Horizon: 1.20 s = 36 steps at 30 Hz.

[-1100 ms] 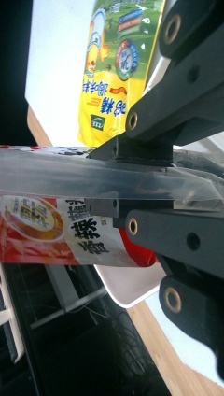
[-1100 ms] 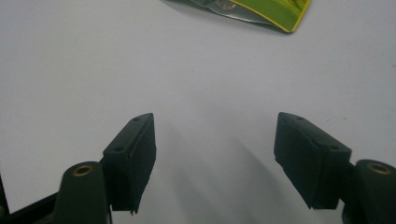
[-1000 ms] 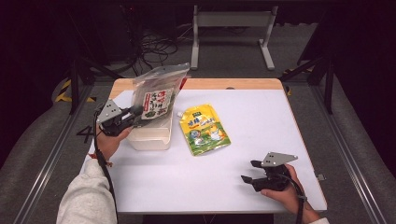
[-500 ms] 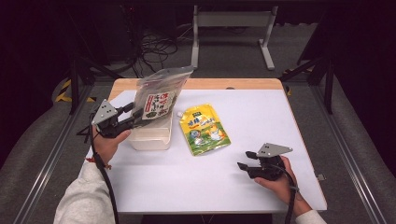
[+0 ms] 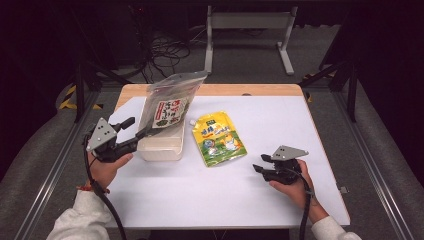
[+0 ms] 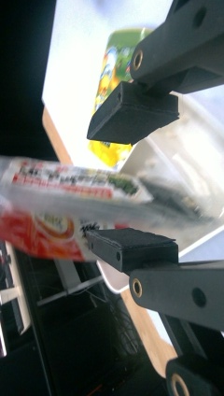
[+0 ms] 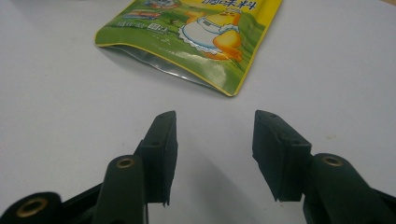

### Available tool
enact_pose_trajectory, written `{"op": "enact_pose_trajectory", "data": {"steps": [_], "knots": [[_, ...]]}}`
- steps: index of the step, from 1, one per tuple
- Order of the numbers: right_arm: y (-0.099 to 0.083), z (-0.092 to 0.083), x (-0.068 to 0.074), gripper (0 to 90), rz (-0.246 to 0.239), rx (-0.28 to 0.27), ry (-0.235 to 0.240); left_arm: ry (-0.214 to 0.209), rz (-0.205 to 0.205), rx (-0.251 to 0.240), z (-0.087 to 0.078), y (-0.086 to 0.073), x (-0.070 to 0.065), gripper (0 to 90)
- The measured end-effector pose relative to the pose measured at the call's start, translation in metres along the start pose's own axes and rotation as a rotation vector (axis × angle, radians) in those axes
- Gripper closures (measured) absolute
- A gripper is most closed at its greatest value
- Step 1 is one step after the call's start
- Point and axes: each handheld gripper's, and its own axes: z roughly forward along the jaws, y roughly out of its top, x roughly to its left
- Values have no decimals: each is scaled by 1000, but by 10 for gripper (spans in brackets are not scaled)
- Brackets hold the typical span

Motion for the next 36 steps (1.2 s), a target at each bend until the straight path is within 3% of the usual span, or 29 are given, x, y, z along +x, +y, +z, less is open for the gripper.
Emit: {"op": "enact_pose_trajectory", "data": {"steps": [4, 9, 11, 14, 19, 22, 25, 36], "knots": [[3, 5, 1, 501, -15, 7, -1, -20, 41, 28, -10, -4, -19, 437], [9, 12, 4, 488, -38, 9, -10, -68, 58, 54, -18, -13, -39, 437], [11, 14, 6, 482, -45, 11, -11, -96, 42, 70, -18, -20, -49, 429], [15, 20, 9, 461, -66, 10, -24, -162, 27, 117, -12, -33, -65, 411], [23, 29, 16, 410, -97, 18, -40, -210, 48, 217, 6, -45, -85, 341], [28, 39, 20, 381, -121, 31, -56, -234, 67, 260, 15, -48, -92, 317], [30, 49, 25, 357, -149, 55, -71, -273, 48, 273, 20, -51, -93, 293], [37, 73, 33, 351, -173, 83, -114, -308, 72, 331, 30, -57, -98, 257]]}}
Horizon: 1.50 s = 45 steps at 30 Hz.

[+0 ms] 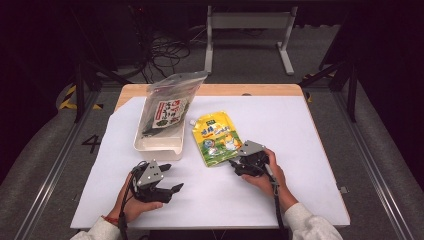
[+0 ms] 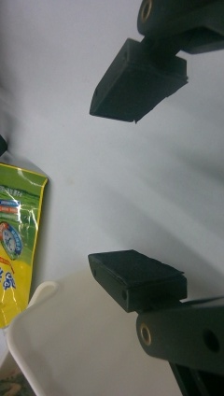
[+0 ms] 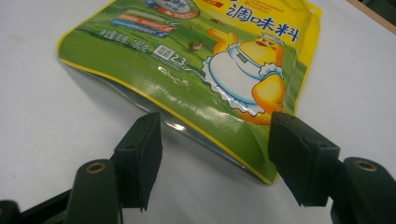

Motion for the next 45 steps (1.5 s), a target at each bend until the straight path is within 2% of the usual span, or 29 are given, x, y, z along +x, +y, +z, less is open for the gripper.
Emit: {"op": "enact_pose_trajectory", "data": {"steps": [4, 8, 10, 15, 17, 18, 20, 22, 23, 24, 26, 28, 31, 37, 38, 39, 41, 43, 45], "knots": [[2, 4, 0, 357, 8, -7, -14, -4, -10, 13, 3, -1, 1, 247], [4, 5, 3, 421, -21, -7, -25, -19, -18, 28, 7, -1, 1, 235], [5, 5, 6, 496, -46, -12, -32, -23, -18, 41, 9, -1, 1, 228], [7, 4, 17, 695, -144, -34, -49, -37, -36, 60, 14, -2, 1, 210], [7, 4, 19, 888, -156, -36, -31, -47, -51, 62, 16, -2, 2, 199], [7, 6, 20, 897, -155, -35, -35, -49, -51, 64, 16, -2, 2, 192], [6, 9, 20, 881, -155, -23, -38, -55, -55, 64, 17, -2, 1, 187], [6, 9, 20, 702, -148, -31, -65, -61, -49, 65, 17, -2, 1, 181], [6, 9, 20, 702, -148, -31, -65, -61, -49, 65, 17, -2, 1, 179], [7, 8, 19, 596, -137, -39, -67, -63, -53, 65, 17, -2, 1, 179], [9, 9, 15, 459, -113, -27, -87, -71, -59, 67, 18, -2, 2, 178], [9, 11, 13, 425, -96, -31, -79, -74, -56, 70, 19, -2, 1, 173], [14, 14, 11, 386, -120, -24, -75, -86, -50, 76, 22, -1, 0, 170], [23, 22, 11, 450, -173, -12, -46, -105, -47, 84, 27, 0, 0, 168], [24, 22, 11, 504, -193, -9, -32, -109, -49, 85, 28, 1, 0, 168], [25, 23, 13, 553, -233, 0, -35, -114, -51, 86, 28, 1, 0, 168], [26, 23, 14, 582, -244, 9, -39, -122, -53, 88, 29, 1, 0, 168], [28, 23, 17, 662, -296, 31, -68, -128, -45, 94, 30, 2, 0, 168], [29, 24, 16, 716, -303, 40, -68, -136, -41, 95, 31, 3, -2, 168]]}}
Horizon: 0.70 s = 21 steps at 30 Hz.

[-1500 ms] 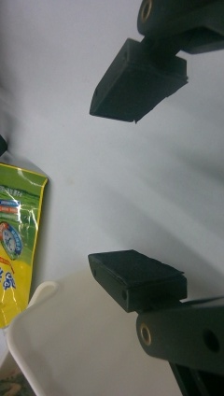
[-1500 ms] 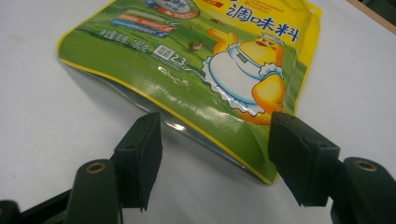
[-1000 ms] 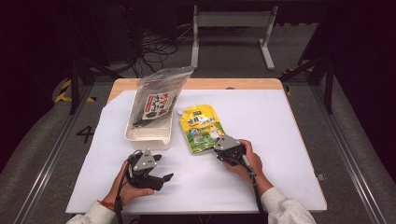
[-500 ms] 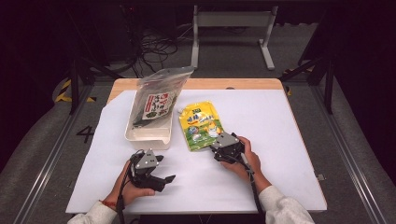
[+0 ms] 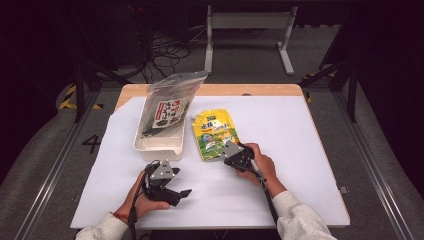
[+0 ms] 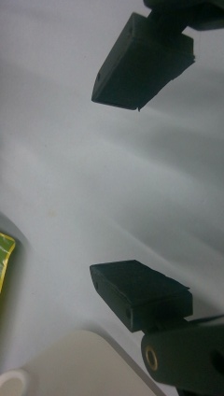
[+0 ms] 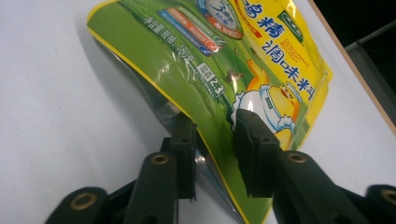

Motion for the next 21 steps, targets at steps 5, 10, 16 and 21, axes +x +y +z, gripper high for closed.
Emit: {"op": "enact_pose_trajectory", "data": {"steps": [5, 10, 16, 21], "knots": [[2, 2, 3, 875, -66, 8, -38, -10, -17, -1, 2, 0, 1, 167], [1, 0, 4, 889, -85, -4, -57, -24, -56, -9, 4, 0, 5, 161], [-8, -18, 12, 891, -63, -53, -40, -50, -114, -25, 8, 2, 7, 150], [-22, -42, 24, 891, -52, -93, 7, -66, -132, -39, 15, 8, 6, 145]]}}
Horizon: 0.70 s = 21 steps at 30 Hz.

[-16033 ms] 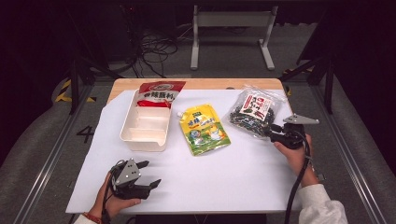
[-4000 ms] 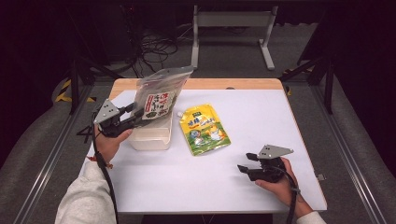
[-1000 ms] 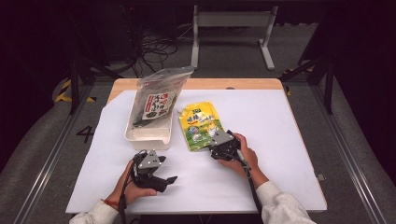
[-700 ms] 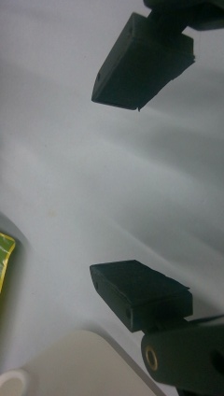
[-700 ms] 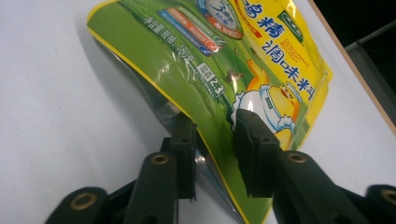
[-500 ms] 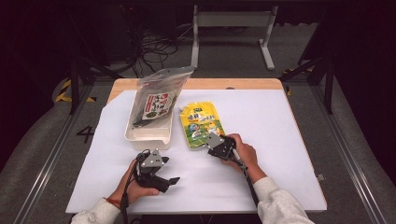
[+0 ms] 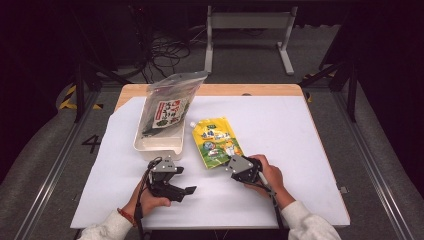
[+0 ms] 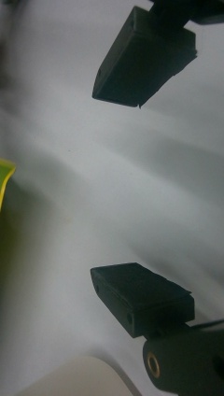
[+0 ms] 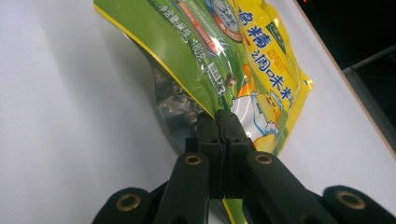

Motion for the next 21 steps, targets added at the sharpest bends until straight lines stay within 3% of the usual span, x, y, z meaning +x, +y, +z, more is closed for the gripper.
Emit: {"op": "enact_pose_trajectory", "data": {"steps": [5, 9, 13, 16, 17, 21], "knots": [[-9, -30, 16, 891, 17, -32, 60, -46, -27, -4, 10, 7, 0, 140], [-13, -46, 32, 890, -7, -42, 86, -87, -55, -15, 16, 14, 2, 124], [-16, -55, 45, 889, -42, -54, 88, -107, -102, -25, 21, 20, 6, 114], [-18, -57, 46, 890, -36, -62, 93, -144, -165, -16, 29, 23, 10, 99], [-18, -58, 47, 889, -41, -64, 95, -131, -152, -20, 30, 24, 12, 97], [-21, -58, 49, 884, -55, -73, 97, -153, -215, -36, 37, 27, 15, 89]]}}
